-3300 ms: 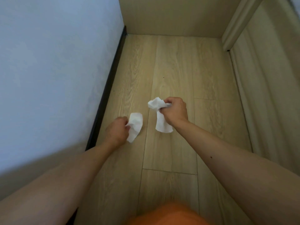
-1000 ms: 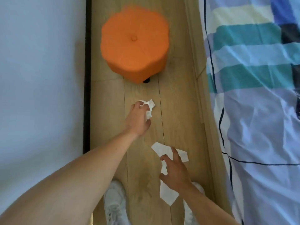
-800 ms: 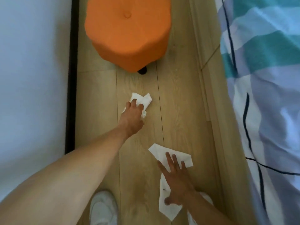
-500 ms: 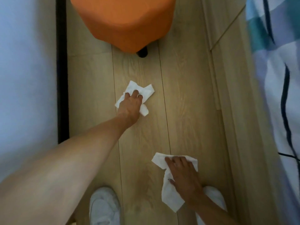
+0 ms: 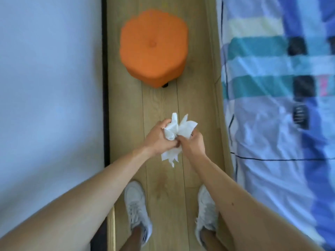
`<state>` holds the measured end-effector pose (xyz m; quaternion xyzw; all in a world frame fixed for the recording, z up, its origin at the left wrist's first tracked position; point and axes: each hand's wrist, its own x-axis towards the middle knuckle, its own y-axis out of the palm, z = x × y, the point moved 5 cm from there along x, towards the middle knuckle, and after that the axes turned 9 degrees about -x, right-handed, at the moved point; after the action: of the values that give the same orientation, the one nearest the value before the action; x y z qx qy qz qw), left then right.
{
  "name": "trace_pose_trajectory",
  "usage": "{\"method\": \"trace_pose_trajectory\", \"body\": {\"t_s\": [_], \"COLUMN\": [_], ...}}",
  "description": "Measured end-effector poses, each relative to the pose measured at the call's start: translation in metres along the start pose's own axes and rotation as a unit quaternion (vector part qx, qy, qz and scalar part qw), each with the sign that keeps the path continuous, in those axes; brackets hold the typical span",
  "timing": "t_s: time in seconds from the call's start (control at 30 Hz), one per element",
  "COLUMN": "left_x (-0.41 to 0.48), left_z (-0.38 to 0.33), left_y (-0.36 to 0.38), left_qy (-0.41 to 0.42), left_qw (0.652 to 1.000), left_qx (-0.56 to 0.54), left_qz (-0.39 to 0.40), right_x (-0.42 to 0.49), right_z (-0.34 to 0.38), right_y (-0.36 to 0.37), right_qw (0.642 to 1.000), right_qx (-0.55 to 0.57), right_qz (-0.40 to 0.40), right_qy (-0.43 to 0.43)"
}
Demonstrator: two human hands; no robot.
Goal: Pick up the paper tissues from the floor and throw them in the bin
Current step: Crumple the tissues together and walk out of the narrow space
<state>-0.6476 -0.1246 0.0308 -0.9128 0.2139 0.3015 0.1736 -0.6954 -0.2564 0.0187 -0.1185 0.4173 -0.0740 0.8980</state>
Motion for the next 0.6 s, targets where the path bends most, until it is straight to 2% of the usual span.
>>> {"method": "trace_pose_trajectory", "body": {"t_s": [0.1,0.2,0.3,0.4,0.6], "left_x": [-0.090,-0.178,-0.261,-0.328,-0.393], "left_z": [-0.102,-0.188,-0.253,-0.289,-0.308], "left_y": [-0.014,-0.024,-0.025,-0.021,-0.015], "left_qy": [0.038,0.103,0.172,0.235,0.273], "left_qw": [0.999,0.985,0.974,0.959,0.947], "left_qx": [0.019,0.105,0.094,0.109,0.139], "left_qz": [-0.024,-0.089,-0.112,-0.113,-0.099], "right_x": [-0.101,-0.202,-0.290,-0.361,-0.443], "right_z": [0.087,0.163,0.209,0.222,0.219], "right_y": [-0.045,-0.088,-0.125,-0.151,-0.151], "right_qw": [0.998,0.988,0.974,0.969,0.969], "right_qx": [0.001,-0.048,-0.093,-0.119,-0.118], "right_qz": [0.061,0.121,0.151,0.128,0.056], "right_qy": [-0.022,-0.086,-0.137,-0.173,-0.211]}}
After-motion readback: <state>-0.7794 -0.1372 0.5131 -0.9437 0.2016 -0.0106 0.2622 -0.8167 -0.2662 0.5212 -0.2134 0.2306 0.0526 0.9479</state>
